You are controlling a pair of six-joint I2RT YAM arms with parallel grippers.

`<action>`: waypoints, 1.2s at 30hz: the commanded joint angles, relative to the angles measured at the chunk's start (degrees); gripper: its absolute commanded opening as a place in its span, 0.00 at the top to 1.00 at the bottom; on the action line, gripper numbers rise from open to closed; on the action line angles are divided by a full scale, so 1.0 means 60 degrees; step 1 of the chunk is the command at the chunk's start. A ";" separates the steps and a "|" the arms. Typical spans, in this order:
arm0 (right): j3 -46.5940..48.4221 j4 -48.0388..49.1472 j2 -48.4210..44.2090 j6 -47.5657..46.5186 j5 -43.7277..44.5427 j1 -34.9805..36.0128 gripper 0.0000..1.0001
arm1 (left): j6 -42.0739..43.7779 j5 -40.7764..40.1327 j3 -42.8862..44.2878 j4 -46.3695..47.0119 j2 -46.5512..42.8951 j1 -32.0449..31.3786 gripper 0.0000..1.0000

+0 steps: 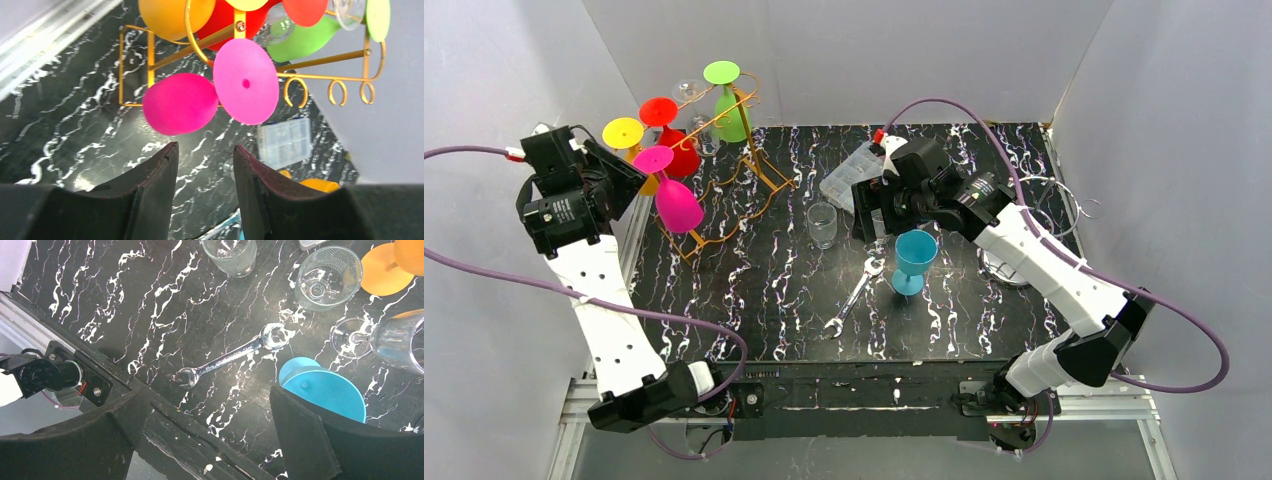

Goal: Take the wine glass off the wine glass rack
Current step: Pick up the wine glass from the wine rack.

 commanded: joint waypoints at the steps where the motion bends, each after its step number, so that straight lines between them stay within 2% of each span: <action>1: 0.0072 0.0315 0.0001 -0.0244 -0.0085 -0.0088 0.02 | -0.0816 0.1712 -0.0419 0.1170 -0.0110 0.0453 0.59; 7: 0.0037 0.0397 0.0114 -0.0338 -0.0114 -0.0118 0.02 | -0.1287 0.2460 -0.0937 0.1933 0.0057 0.0927 0.65; 13: 0.0029 0.0451 0.0274 -0.0372 -0.0423 -0.0145 0.01 | -0.1476 0.2564 -0.1069 0.2073 0.0210 0.1167 0.71; 25: 0.0001 0.0545 0.0395 -0.0401 -0.0510 -0.0207 0.01 | -0.1652 0.2482 -0.1323 0.2227 0.0353 0.1331 0.71; 36: -0.0086 0.0613 0.0350 -0.0401 -0.0558 -0.0277 0.02 | -0.1987 0.2776 -0.1574 0.2669 0.0506 0.1439 0.75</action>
